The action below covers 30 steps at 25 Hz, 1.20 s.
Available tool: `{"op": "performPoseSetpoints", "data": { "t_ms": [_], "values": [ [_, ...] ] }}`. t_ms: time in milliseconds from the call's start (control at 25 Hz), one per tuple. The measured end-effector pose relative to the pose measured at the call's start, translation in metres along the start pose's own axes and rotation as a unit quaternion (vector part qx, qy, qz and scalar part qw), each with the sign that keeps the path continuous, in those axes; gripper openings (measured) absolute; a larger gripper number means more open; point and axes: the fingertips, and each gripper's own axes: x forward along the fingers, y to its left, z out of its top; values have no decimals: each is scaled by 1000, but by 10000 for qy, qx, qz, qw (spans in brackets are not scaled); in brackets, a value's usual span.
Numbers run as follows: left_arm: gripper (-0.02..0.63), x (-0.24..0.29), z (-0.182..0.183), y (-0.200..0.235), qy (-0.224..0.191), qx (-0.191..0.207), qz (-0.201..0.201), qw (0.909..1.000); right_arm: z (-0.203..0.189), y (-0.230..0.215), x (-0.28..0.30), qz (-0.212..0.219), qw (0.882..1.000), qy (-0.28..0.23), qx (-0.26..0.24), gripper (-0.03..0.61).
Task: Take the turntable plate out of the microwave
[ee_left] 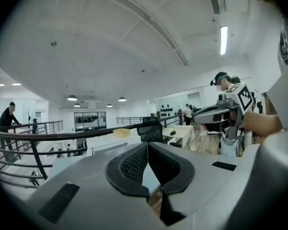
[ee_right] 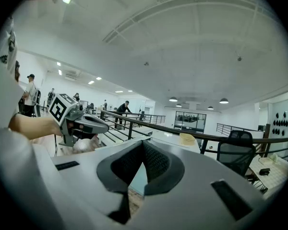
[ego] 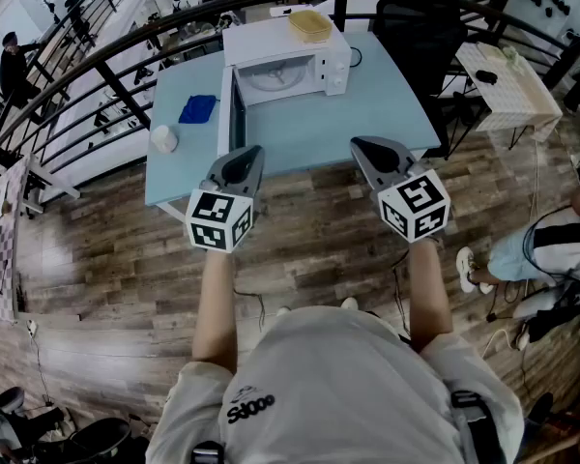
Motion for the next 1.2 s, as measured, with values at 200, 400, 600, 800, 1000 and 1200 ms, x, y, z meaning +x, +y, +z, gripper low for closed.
{"op": "performPoseSetpoints", "data": {
  "t_ms": [200,400,600,800,1000,1200],
  "values": [
    [18,5,2,-6,33,11,5,10000,0,-6,-2,-11,10000,-11,11,6],
    [19,10,5,-16,55,26,50,10000,-3,-13,-9,85,9999,-115,87,6],
    [19,17,7,-33,130,3,171,9998,-9,-26,-18,200,9997,-127,99,6],
    [20,27,8,-55,184,9,352,9992,-10,-41,-35,516,9970,-453,369,6],
    [18,34,14,-82,194,-21,633,9978,-26,-60,-56,762,9968,-209,88,6],
    [19,50,15,-100,309,-72,777,9965,-38,-81,-60,968,9950,-171,192,6]
  ]
}}
